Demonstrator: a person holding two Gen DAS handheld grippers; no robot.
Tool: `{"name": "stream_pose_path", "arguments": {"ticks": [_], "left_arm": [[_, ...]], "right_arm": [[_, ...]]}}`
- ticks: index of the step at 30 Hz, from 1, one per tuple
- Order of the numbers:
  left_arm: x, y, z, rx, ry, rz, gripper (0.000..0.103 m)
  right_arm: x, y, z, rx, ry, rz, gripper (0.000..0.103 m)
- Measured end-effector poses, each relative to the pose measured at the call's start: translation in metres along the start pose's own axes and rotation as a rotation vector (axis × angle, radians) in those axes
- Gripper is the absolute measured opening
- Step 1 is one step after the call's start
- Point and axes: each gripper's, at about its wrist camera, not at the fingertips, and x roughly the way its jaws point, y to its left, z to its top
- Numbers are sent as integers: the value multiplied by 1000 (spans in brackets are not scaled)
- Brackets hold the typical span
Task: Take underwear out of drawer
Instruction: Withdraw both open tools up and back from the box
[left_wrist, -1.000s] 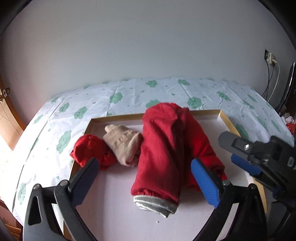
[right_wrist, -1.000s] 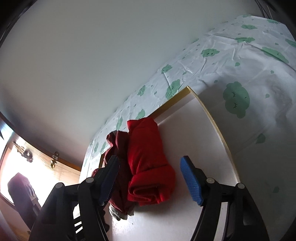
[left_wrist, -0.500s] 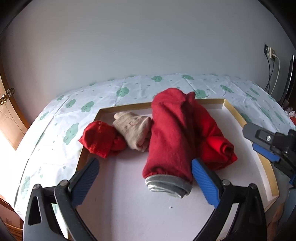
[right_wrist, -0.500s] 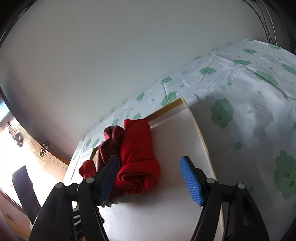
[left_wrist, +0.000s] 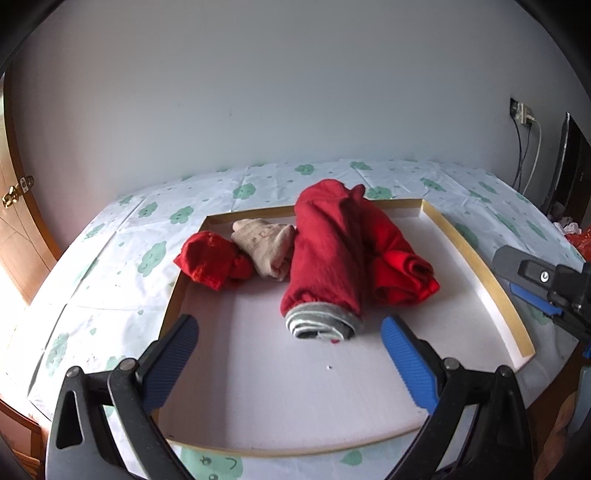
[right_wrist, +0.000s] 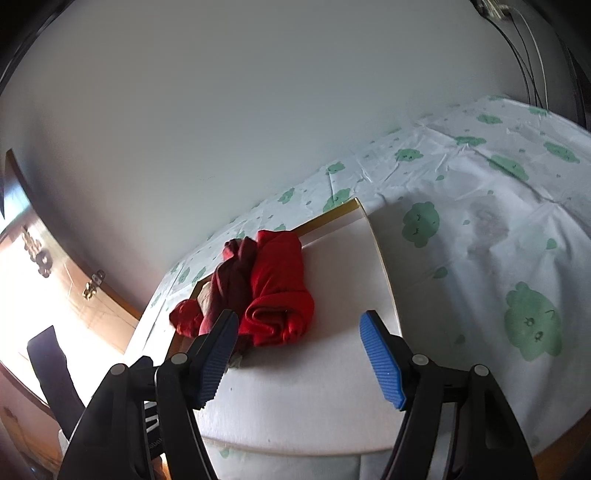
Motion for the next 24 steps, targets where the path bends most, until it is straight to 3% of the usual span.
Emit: {"name": "stream_pose_path", "arguments": {"ticks": [7,12,16,24], "left_arm": [[-6,-4,-10,24,-46,36,101],[-6,-6,-20,51,-114,70,101],[-15,-6,-26,29,-208,56,101],[-25,-7,-48,36,-260,47,101]], "right_arm": [[-8,6,-12,-82,-36,-43,71],[-17,14,-23,-187,-138,-59,71],[-21,19,-29,-243,-226,-57,71],[-31,26,-53,-355,-353,-71,71]]}}
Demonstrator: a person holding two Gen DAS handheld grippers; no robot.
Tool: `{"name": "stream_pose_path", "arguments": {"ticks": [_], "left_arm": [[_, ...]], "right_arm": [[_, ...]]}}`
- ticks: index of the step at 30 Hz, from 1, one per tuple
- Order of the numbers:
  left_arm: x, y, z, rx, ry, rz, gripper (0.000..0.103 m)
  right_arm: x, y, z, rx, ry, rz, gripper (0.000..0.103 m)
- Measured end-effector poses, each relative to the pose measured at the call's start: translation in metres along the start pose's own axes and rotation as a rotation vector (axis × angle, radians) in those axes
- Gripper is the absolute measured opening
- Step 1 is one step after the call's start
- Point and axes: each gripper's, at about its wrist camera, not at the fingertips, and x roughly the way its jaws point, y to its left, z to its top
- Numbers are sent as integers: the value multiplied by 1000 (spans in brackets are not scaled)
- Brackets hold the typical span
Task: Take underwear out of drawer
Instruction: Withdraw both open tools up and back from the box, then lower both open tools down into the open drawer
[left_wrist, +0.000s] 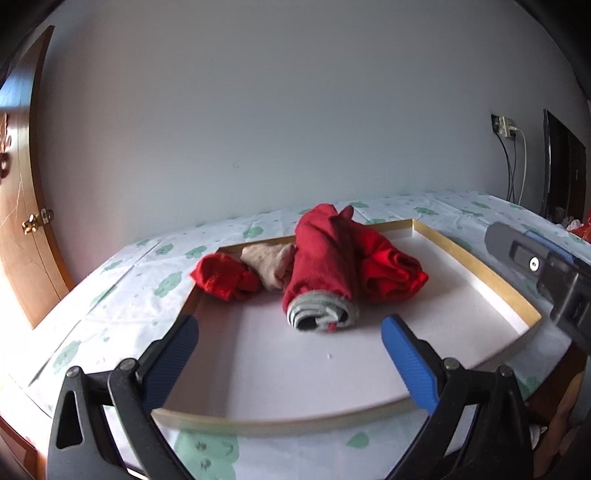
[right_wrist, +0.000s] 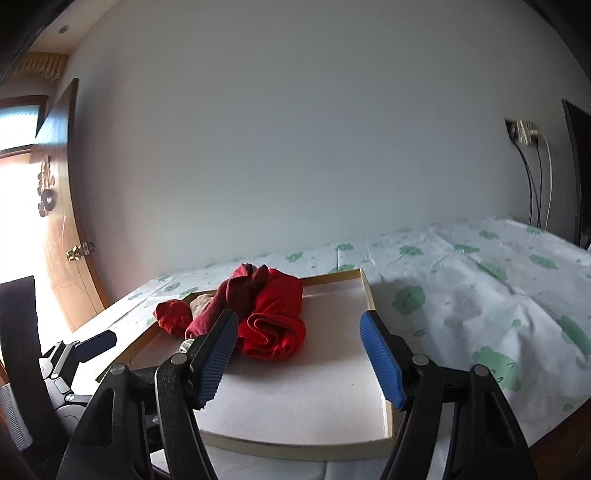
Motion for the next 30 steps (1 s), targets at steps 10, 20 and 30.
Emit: {"name": "stream_pose_path", "arguments": {"ticks": [10,20,30], "left_arm": [[-22,17,-31,-73,-65,-3,101],[-34,26,-52,-90,-67,-9,101],[-42,20,-67,-64,-70,11,101]], "right_arm": [[-29,-2,-23,12,-108,-25,76],[-45,-3,-31,-2,-129,-42,76],[-62,-3,-41,-14,-140,-54,76]]}}
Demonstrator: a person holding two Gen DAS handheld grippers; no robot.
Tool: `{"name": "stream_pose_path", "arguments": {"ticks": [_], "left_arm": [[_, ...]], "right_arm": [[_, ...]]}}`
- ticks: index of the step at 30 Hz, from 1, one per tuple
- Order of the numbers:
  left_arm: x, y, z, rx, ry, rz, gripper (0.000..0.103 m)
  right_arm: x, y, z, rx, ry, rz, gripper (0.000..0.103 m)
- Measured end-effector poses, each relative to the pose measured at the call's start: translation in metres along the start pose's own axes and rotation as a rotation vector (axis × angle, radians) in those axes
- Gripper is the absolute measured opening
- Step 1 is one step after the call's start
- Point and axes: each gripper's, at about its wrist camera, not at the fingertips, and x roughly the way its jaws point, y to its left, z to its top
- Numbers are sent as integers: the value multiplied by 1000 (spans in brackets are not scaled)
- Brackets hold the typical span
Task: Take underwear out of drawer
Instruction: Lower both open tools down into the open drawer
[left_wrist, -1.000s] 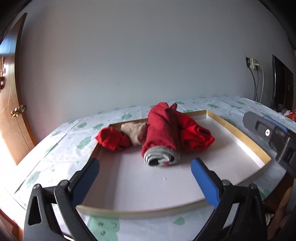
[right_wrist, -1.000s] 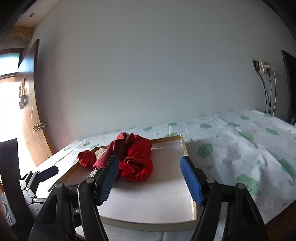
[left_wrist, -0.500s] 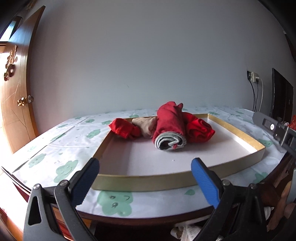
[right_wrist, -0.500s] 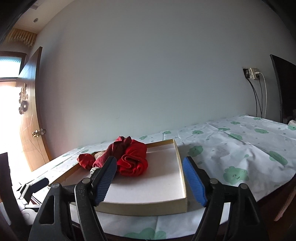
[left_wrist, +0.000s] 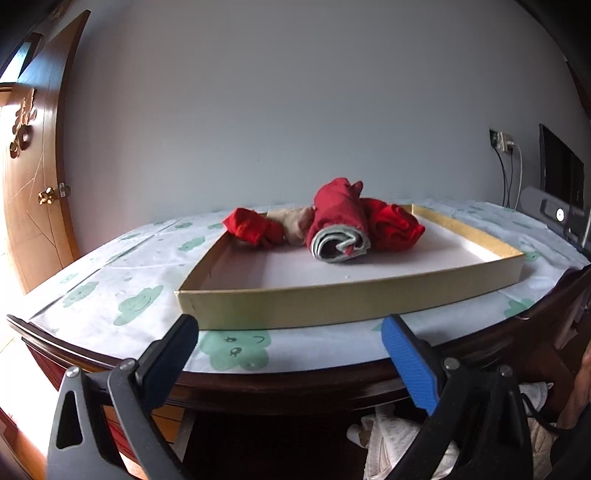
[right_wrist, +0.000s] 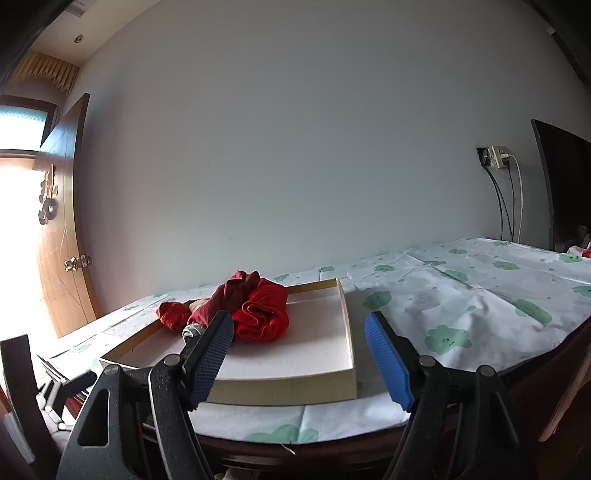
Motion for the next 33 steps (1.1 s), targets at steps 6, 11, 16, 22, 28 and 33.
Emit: {"name": "stream_pose_path", "arguments": {"ticks": [6,11,16,22,28,33], "left_arm": [[-2,1,0,-3,-6,0,101],[-7,-2,-2,12,-25,-2,102],[-10,-5,-2,30,-41,8,102],[-18,-5,0,29,-77,0,102],[-26,-2,4,13,-113,-39,102],[-38,2,11,64,-157,25,102]], "right_arm": [[-13,4,-7,-27,-5,-10,76],[-19,1,-8,-20,0,-19,76],[-23,-3,-12,-22,21,-26,76],[-35,-8,-10,-17,-38,-38,76],[-73,-29,-2,-36,-200,-117,76],[-93,-58,15,13,-176,-150,82]]}}
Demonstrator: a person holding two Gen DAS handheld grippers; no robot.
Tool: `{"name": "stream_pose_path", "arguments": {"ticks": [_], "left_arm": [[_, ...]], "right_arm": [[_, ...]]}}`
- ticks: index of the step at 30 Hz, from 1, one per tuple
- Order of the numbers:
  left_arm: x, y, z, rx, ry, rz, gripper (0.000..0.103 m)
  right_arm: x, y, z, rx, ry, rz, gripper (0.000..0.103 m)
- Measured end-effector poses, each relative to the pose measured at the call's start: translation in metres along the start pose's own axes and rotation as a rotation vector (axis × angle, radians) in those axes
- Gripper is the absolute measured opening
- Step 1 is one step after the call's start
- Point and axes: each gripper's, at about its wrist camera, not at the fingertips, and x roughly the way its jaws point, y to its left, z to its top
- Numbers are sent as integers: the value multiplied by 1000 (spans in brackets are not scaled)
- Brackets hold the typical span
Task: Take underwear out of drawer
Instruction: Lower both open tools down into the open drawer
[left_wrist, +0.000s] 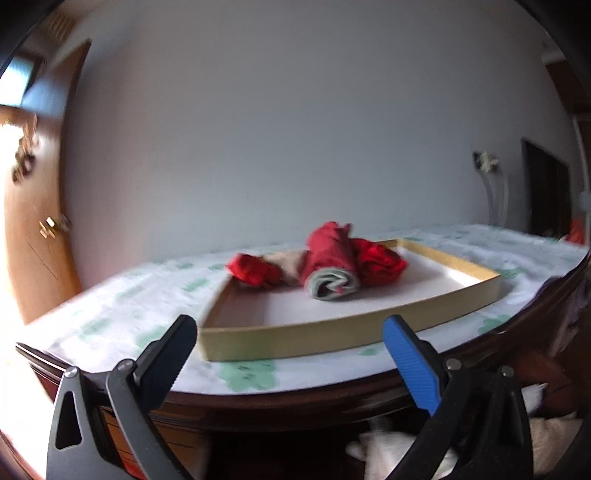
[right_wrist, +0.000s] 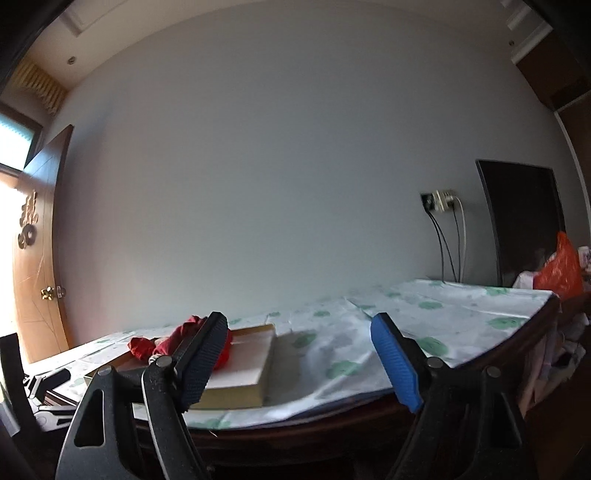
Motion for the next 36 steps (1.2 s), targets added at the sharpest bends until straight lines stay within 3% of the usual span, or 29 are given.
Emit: {"name": "stream_pose_path", "arguments": {"ticks": [3,6,10,15,23,25,28,30,36], "left_arm": [[-12,8,11,27,-46,42,102],[-22,22,22,-8,-14,-15,102],[-34,34,23,-46,9,-29,102],[-36,41,4,-24,139,-15,102],[-33,60,-26,-52,359,-15,102],[-31,58,-33,-52,436,-56,102],[-29,46,-44,-15,530,-100,102],[-28,36,-52,21,586,-127,102],[-19,28,-71,-46,754,-198,102]], "right_arm": [[-12,-11,2,-25,15,-16,82],[-25,-23,2,-37,44,-25,82],[-45,-33,8,-63,48,-53,82],[-61,-44,31,-83,29,-60,82],[-97,-52,85,-109,-93,-74,82],[-99,-51,91,-96,-92,-54,82],[-84,-40,87,-96,-8,12,83],[-64,-27,72,-110,105,65,83],[15,26,-3,-114,618,313,83]]}}
